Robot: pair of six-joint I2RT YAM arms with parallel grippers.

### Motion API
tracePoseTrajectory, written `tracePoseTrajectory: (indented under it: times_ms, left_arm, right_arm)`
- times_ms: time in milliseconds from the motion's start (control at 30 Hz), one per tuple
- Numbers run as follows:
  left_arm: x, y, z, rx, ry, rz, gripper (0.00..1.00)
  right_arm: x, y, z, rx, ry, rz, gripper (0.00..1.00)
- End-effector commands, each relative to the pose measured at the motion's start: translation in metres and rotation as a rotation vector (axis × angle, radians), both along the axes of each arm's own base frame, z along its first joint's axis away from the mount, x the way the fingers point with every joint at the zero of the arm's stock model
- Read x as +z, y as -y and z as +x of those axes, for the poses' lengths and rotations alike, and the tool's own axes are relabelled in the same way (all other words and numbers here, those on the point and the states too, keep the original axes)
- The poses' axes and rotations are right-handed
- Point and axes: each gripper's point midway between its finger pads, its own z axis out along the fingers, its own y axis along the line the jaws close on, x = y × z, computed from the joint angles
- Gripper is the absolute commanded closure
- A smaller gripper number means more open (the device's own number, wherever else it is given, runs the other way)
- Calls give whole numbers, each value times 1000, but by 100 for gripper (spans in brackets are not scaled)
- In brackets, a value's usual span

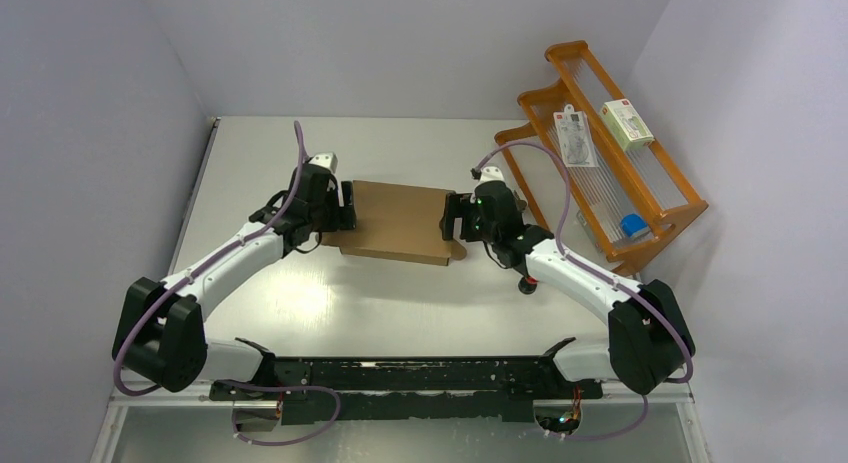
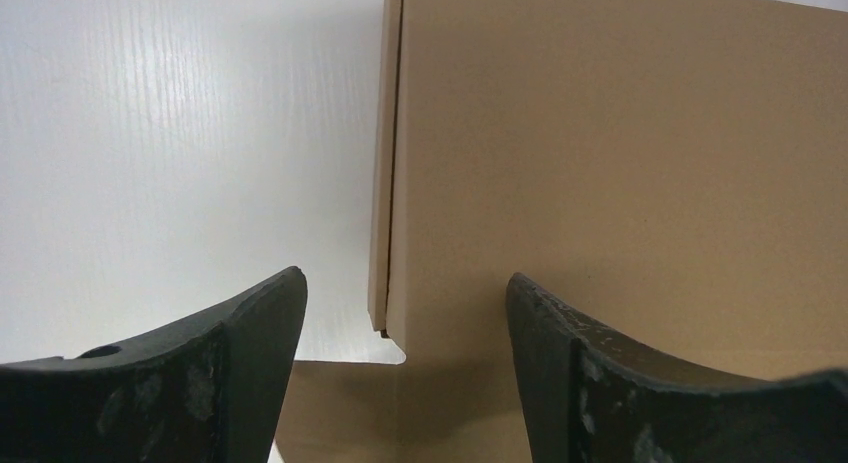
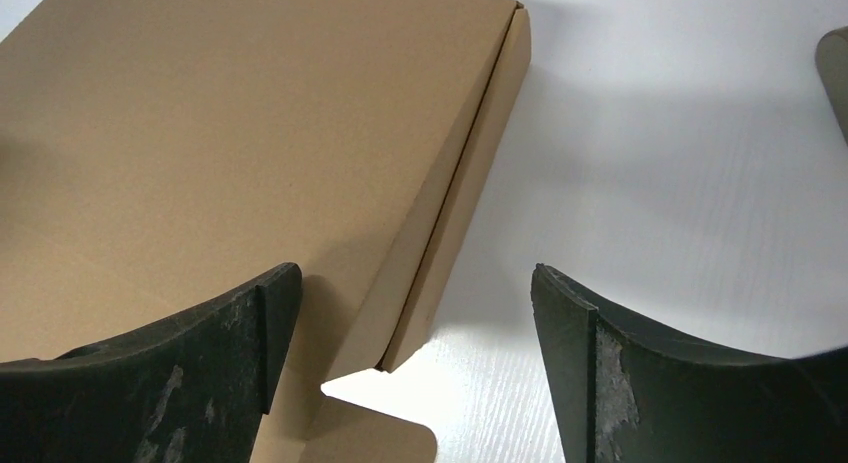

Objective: Fold the paper box

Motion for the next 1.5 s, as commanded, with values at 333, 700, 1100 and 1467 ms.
tracePoseTrajectory:
  times_ms: [333, 700, 1100, 1467]
  left_arm:
    - [-40, -1, -19, 20, -29, -53, 28]
    - [-66, -3, -38, 21, -67, -80, 34]
    - [-80, -1, -54, 20, -60, -157, 37]
    - [-19, -3, -46, 48, 41, -198, 30]
  right_arm:
    - [-45, -5, -16, 26, -58, 64, 20]
    - [-76, -1, -26, 11, -94, 70, 31]
    - [-83, -8, -28, 38, -85, 108, 37]
    - [-36, -16, -21, 100, 23, 109, 30]
